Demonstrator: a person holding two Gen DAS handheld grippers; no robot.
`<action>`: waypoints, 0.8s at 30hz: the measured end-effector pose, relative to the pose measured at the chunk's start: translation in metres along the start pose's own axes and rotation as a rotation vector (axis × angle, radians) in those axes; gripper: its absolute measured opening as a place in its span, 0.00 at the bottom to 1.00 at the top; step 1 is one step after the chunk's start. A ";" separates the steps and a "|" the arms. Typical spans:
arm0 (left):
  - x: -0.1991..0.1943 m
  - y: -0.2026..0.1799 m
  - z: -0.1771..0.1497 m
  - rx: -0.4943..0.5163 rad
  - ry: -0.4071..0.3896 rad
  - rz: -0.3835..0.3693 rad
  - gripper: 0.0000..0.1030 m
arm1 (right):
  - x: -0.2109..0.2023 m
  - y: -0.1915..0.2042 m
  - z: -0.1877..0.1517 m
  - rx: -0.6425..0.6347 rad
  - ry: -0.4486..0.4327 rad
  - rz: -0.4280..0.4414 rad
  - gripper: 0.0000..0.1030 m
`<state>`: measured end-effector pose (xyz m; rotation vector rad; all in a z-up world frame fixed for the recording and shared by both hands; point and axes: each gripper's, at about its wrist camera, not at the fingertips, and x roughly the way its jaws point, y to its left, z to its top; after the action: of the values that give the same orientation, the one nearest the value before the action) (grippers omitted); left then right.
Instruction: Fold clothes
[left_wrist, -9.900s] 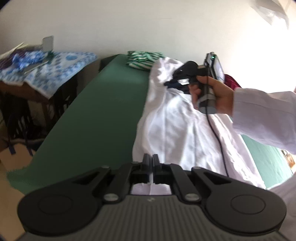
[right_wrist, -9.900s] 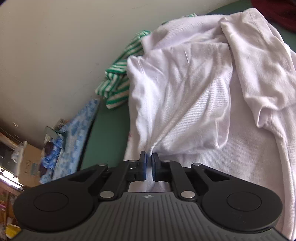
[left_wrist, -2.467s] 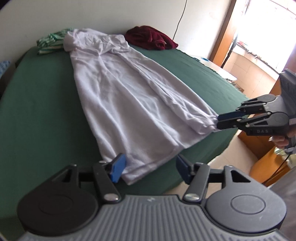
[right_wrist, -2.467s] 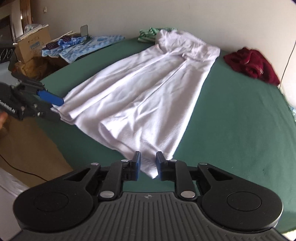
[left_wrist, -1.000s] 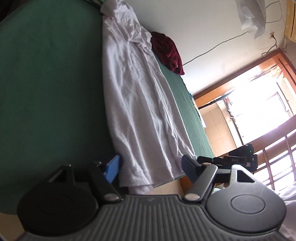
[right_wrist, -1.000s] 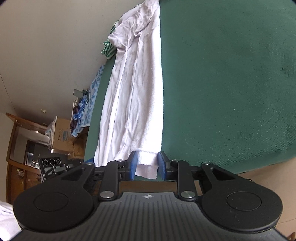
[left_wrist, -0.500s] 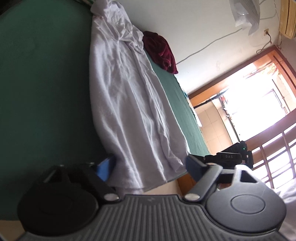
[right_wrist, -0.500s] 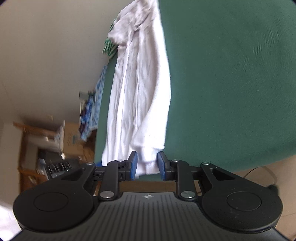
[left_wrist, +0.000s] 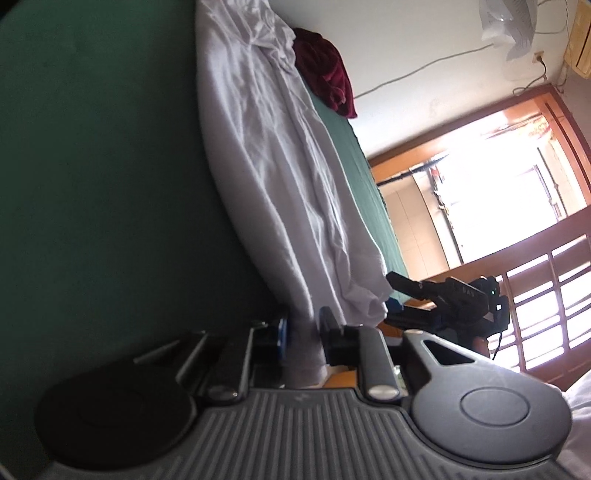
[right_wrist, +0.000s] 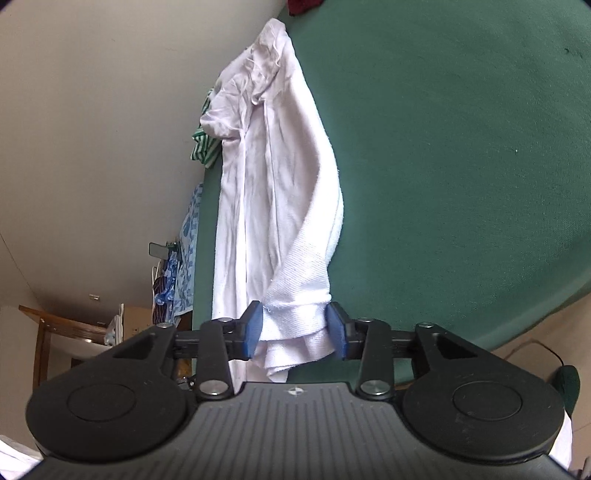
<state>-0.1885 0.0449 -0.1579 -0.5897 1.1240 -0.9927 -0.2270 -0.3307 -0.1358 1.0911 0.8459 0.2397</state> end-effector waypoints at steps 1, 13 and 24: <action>0.002 -0.001 0.002 0.002 0.009 -0.008 0.27 | 0.000 -0.001 0.001 0.005 0.000 0.000 0.40; -0.002 0.004 -0.012 -0.110 -0.050 0.034 0.10 | 0.015 -0.003 0.037 -0.033 0.197 -0.054 0.06; -0.030 -0.035 0.001 -0.183 -0.236 0.070 0.03 | 0.014 -0.012 0.081 0.015 0.279 0.110 0.07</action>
<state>-0.2025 0.0548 -0.1156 -0.7882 1.0233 -0.7428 -0.1636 -0.3836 -0.1367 1.1351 1.0375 0.4868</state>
